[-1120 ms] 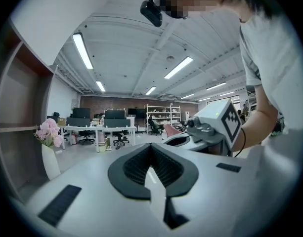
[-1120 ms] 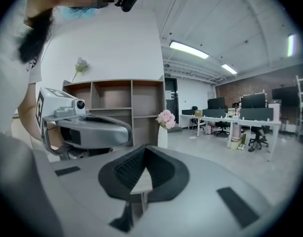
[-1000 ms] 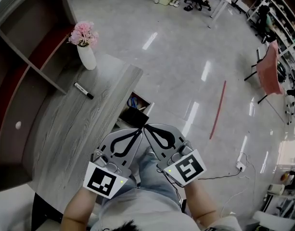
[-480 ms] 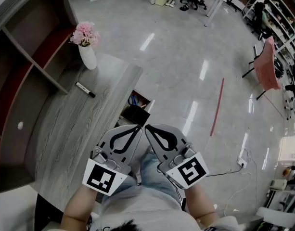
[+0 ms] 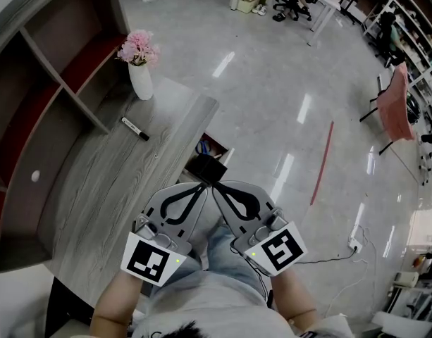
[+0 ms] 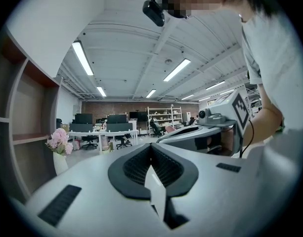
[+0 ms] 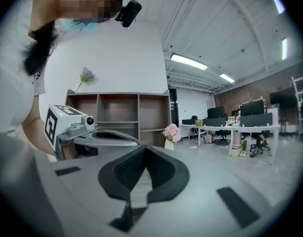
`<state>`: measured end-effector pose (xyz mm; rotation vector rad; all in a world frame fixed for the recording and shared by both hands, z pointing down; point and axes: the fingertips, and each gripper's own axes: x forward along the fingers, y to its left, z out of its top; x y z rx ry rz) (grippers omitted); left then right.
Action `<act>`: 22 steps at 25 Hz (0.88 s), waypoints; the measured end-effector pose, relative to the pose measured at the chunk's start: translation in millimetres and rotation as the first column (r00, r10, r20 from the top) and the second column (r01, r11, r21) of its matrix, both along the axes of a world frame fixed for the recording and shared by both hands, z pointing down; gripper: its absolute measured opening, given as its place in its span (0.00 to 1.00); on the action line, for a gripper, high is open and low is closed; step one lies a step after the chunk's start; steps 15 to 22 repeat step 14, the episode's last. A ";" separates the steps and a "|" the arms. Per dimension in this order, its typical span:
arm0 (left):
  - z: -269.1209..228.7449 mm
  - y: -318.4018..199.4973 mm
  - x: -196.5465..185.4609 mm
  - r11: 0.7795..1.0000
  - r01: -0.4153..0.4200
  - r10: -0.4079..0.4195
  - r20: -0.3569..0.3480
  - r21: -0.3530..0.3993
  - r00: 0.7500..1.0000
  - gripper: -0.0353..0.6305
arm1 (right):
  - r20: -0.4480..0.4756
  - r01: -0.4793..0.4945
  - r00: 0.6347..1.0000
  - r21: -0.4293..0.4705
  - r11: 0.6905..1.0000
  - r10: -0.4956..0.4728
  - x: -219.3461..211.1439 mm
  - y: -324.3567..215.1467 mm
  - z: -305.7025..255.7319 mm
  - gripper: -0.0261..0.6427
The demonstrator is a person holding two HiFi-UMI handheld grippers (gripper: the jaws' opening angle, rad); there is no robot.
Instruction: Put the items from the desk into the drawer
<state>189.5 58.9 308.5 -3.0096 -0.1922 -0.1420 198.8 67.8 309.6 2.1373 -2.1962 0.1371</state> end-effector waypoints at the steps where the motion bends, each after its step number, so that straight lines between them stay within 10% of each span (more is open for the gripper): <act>1: -0.1 -0.5 -1.2 1.000 0.002 -0.002 0.000 0.000 1.000 0.06 | 0.000 0.004 1.000 0.000 1.000 -0.004 -1.6 -0.6 0.0 0.05; 22: 4.6 -0.6 -3.7 1.000 0.007 -0.007 0.007 -0.013 1.000 0.06 | 0.002 0.014 1.000 -0.011 1.000 -0.014 -6.6 -1.7 4.8 0.05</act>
